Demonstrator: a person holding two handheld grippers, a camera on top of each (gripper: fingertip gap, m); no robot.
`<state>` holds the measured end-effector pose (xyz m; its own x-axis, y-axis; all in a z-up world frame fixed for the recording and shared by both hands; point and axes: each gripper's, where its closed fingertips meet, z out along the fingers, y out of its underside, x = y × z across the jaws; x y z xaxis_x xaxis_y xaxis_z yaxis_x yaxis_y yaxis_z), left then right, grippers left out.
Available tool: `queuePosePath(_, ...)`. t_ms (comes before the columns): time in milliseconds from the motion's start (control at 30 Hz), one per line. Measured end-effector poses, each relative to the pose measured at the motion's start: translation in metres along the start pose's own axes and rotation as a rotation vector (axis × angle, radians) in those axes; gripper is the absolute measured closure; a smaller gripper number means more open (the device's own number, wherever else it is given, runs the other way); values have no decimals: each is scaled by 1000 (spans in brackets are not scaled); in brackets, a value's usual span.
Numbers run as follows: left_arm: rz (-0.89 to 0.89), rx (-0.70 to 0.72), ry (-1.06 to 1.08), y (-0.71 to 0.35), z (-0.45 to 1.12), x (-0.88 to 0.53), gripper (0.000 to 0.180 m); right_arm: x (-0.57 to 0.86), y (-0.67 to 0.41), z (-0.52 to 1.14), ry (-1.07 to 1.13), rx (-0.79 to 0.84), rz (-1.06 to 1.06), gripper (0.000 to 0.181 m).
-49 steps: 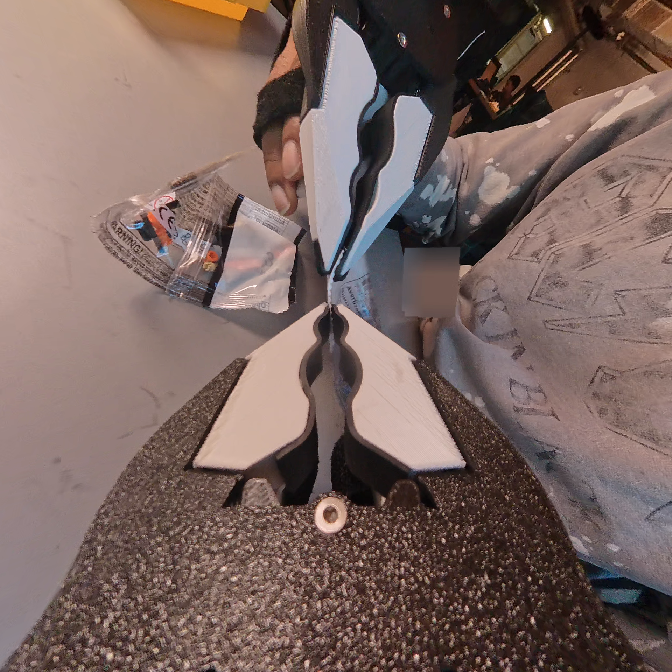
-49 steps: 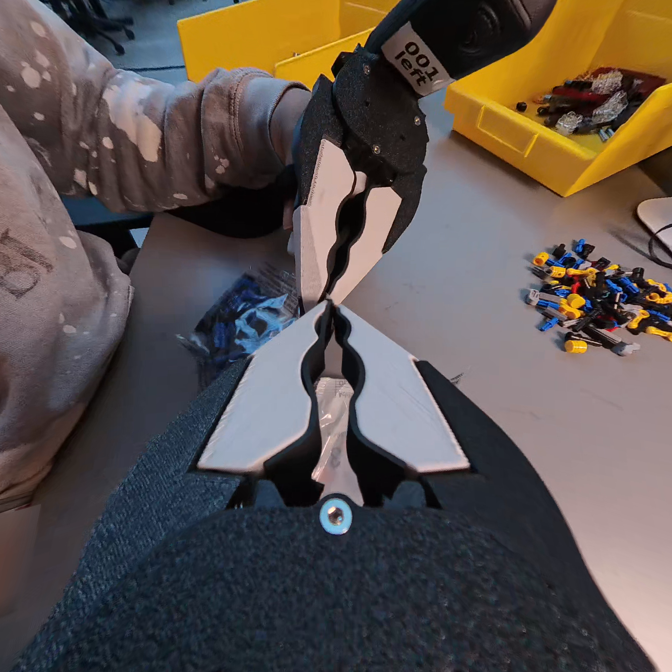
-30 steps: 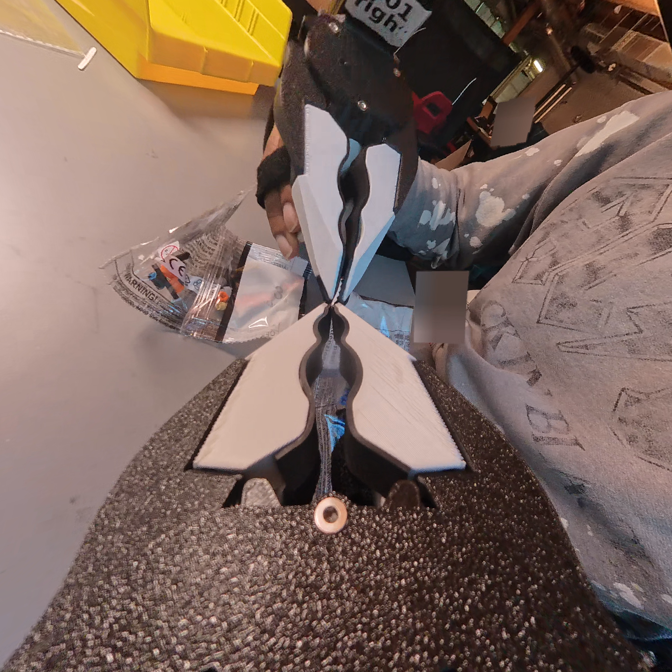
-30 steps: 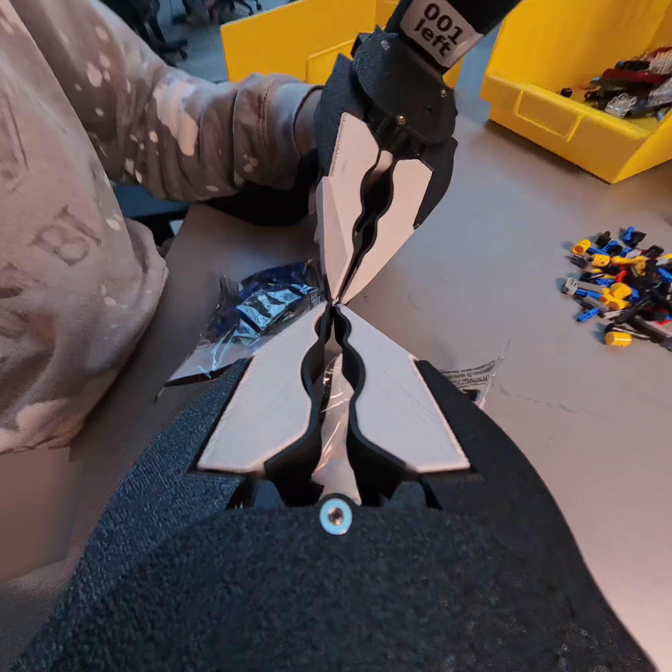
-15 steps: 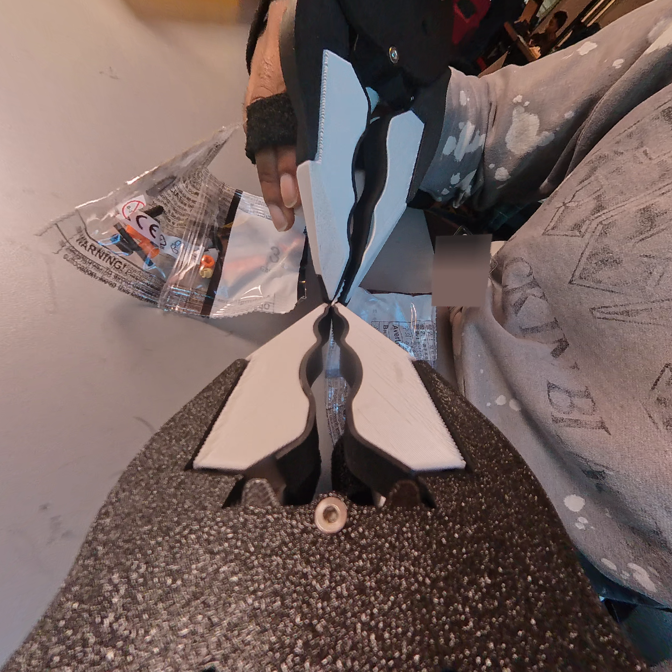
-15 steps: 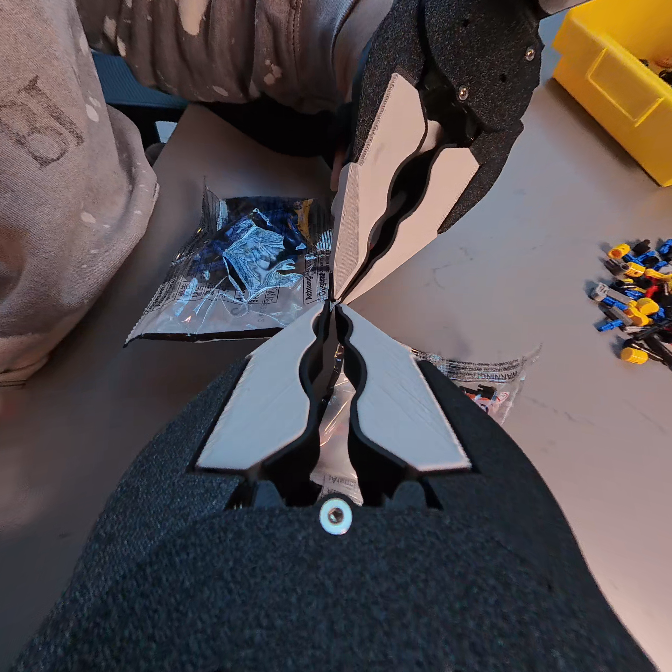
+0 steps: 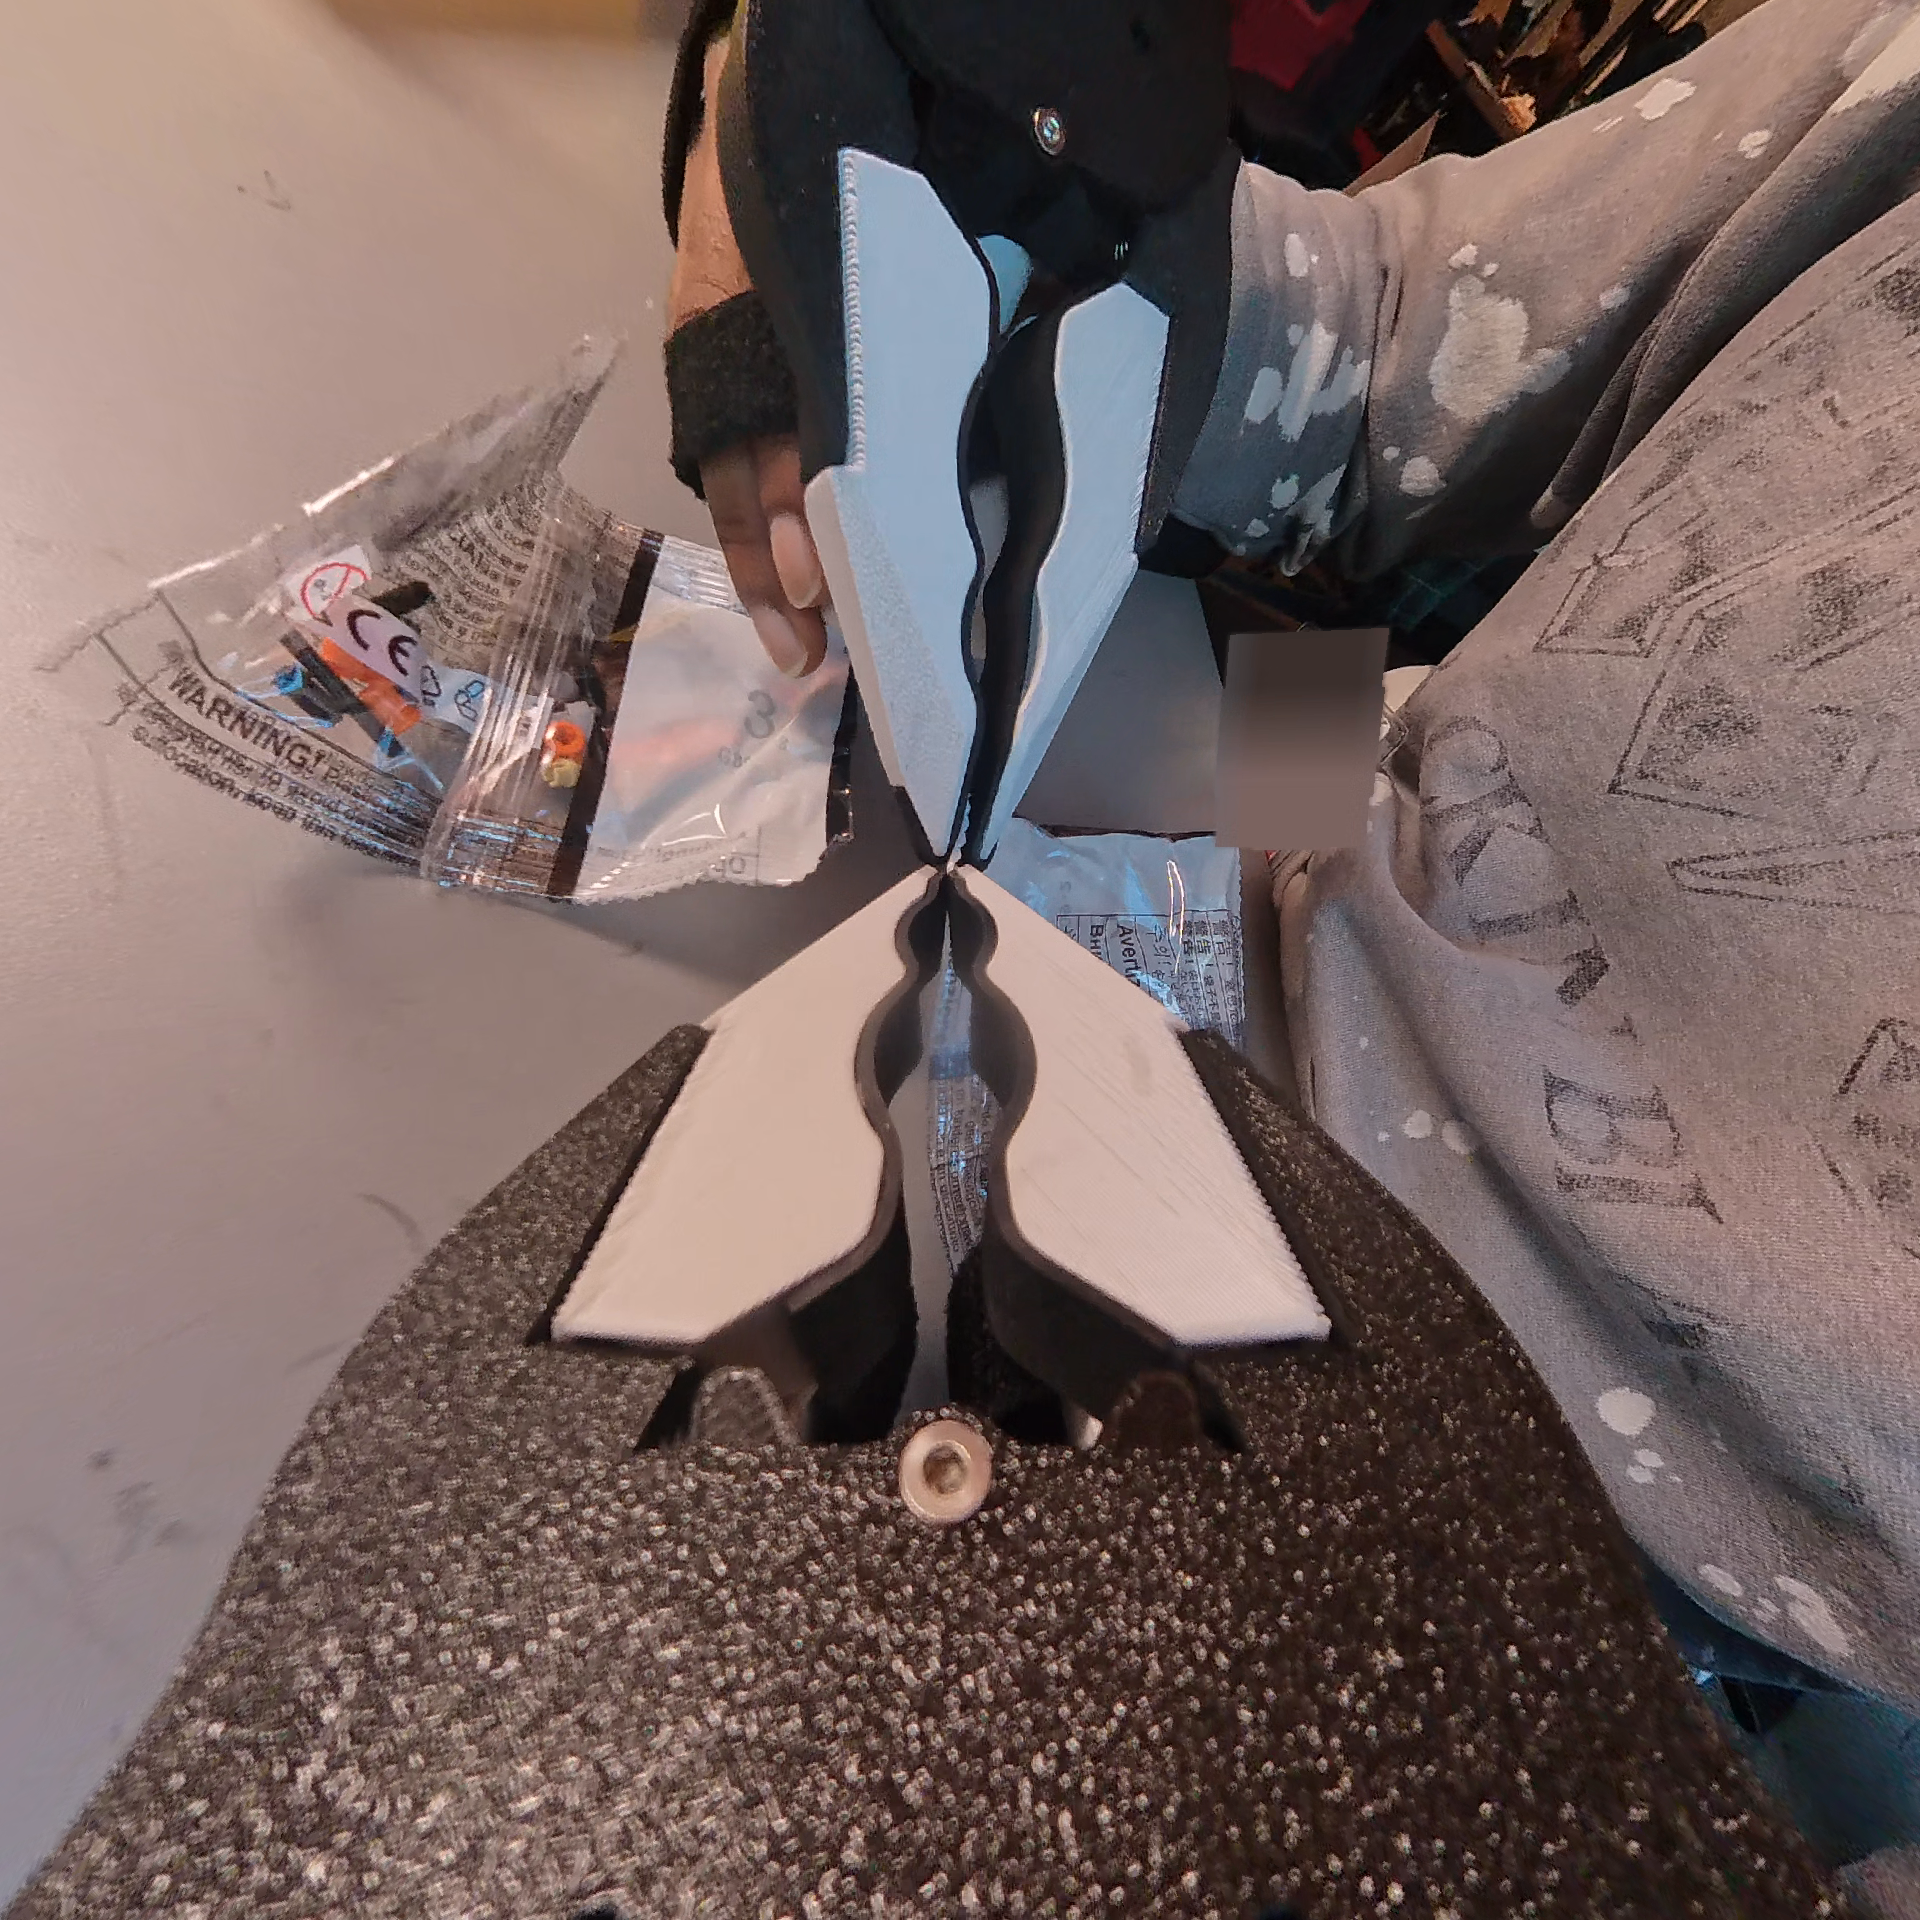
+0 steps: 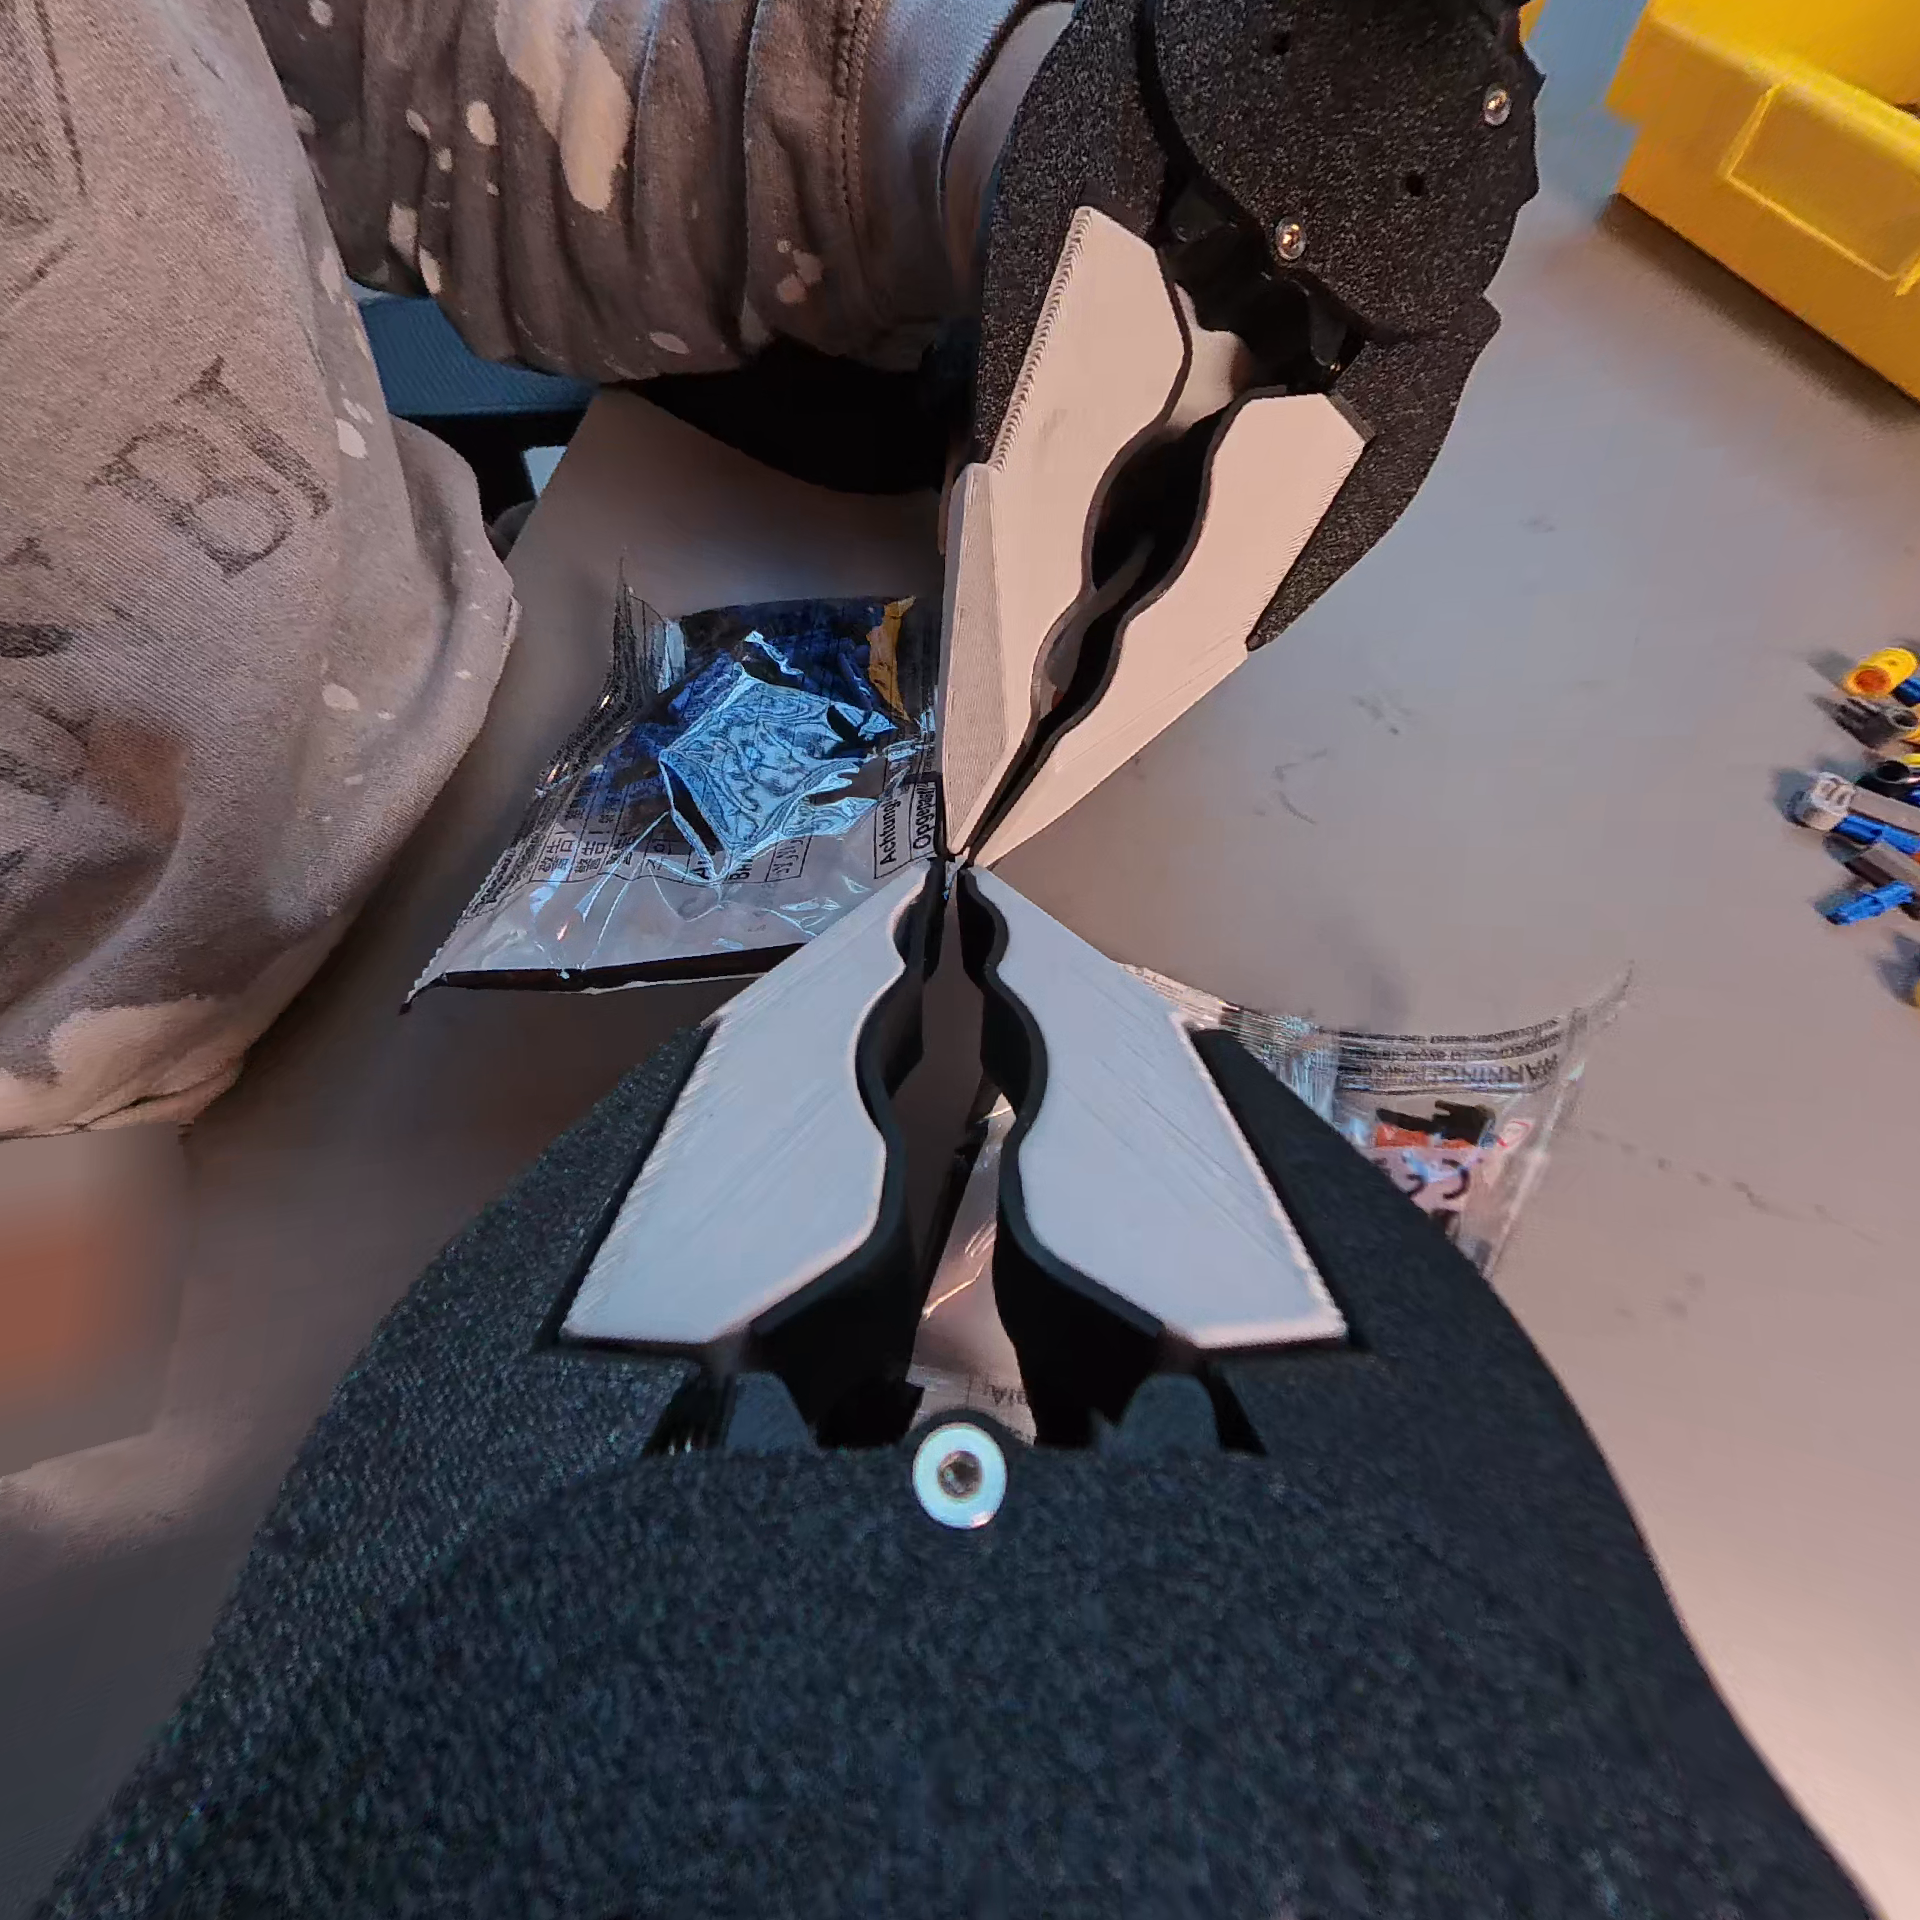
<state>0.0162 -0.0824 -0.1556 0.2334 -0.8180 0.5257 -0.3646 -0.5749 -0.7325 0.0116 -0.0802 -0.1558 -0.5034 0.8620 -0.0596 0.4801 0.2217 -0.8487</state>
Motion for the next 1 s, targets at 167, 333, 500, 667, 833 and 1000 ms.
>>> queuePosePath(167,5,-6,-2,1,0,1,180,-1,1,0,-20,10,36,178)
queuePosePath(333,9,-3,3,0,0,2,180,0,0,0,-25,26,54,176)
queuePosePath(500,9,0,3,-1,-1,2,180,0,-2,-1,-28,43,61,177)
queuePosePath(667,11,5,4,-2,-2,3,180,0,-5,-1,-42,69,84,180)
queuePosePath(833,21,19,-7,-4,-3,2,180,2,-6,-3,-49,89,113,180)
queuePosePath(1000,23,9,-4,-2,-2,3,180,2,-6,-2,-42,84,104,177)
